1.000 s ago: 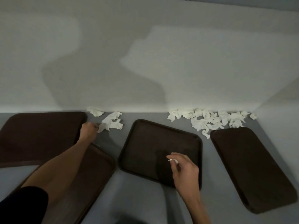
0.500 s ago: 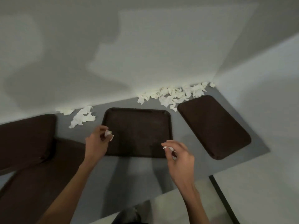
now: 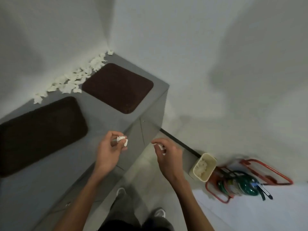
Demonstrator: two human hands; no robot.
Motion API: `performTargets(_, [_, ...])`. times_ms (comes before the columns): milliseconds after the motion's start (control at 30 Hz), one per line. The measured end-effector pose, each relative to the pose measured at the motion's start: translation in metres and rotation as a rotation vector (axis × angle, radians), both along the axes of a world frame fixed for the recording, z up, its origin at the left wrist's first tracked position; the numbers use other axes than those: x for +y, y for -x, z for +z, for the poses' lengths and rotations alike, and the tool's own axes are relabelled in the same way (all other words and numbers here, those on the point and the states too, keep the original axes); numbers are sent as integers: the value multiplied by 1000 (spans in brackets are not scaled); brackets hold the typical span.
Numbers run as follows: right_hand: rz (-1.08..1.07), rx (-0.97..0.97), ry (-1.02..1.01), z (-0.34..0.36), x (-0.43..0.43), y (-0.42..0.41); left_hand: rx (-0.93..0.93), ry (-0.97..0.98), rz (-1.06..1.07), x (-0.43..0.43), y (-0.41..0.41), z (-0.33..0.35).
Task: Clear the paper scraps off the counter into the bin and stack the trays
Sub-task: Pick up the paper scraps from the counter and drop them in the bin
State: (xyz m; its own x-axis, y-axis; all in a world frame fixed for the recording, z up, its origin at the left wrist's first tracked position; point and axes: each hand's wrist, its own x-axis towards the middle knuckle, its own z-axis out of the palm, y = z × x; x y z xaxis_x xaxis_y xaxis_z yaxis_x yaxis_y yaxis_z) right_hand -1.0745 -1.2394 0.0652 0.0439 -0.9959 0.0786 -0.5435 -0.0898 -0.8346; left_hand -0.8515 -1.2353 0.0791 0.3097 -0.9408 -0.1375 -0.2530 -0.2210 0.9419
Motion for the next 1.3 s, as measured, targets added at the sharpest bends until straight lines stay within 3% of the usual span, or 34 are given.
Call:
performTargets(333, [-447,36,-154,-77,4,192,-113,-94,-474,-70,206,-76])
performTargets(667, [-644,26,-451,-216,-10,312,-290,-220,-832,-121,363,-210])
performTargets(833, [-612,78,-628,-289,-23,351,-280,-348,-804,-123,414,-275])
performTargets(1000, [-466,155,-726,-364,-39,390,-300,-459,-642,-108,438,-348])
performTargets(1300, [-161,338,-662,-510,-85,439,-382,-466,-506,-78,481,-504])
